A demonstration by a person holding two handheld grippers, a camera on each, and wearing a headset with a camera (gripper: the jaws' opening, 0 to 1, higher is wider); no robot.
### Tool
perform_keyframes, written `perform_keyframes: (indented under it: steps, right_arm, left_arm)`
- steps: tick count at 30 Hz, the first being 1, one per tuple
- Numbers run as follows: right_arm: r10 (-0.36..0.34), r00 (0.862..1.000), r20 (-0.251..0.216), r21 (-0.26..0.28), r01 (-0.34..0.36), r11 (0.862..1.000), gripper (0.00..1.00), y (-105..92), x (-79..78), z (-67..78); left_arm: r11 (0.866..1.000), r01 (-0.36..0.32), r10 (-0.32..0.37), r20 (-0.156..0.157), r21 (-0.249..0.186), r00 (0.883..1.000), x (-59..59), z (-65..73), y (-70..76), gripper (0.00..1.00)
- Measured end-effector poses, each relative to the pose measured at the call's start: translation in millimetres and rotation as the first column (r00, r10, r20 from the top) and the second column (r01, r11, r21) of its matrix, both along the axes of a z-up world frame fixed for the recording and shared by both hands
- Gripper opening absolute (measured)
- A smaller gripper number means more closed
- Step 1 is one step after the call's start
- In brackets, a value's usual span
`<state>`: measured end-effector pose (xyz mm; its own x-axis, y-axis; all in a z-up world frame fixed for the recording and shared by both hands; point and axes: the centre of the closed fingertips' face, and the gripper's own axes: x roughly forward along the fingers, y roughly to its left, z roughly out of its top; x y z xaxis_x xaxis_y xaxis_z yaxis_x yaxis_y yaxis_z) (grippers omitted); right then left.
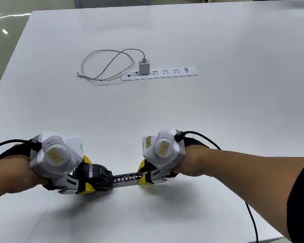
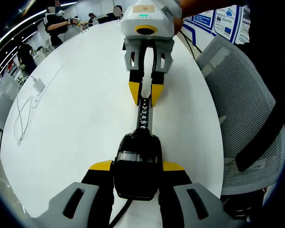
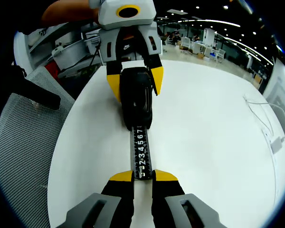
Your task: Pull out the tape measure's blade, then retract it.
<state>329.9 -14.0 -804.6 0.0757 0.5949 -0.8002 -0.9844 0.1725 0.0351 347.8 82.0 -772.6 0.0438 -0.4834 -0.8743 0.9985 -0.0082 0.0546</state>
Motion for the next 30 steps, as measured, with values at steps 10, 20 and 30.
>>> perform_keyframes:
  steps: [10,20,30]
  right_arm:
    - [0.009,1.0,-0.004,-0.006,-0.009,1.0,0.09,-6.0,-0.3,-1.1]
    - [0.019,1.0,0.008,-0.017,-0.019,1.0,0.09,-10.4,-0.3,-1.6]
    - [0.008,1.0,0.002,-0.02,-0.008,1.0,0.09,-16.9,-0.9,-2.9]
  left_arm:
    - [1.0,-0.001,0.001,0.001,0.001,1.0,-1.4,1.3,-0.6,0.31]
    - [1.0,-0.004,0.004,0.003,-0.004,1.0,-0.3,0.6,-0.3,0.31]
    - [1.0,-0.003,0.003,0.001,-0.001,1.0,1.2,-0.4,0.2,0.31]
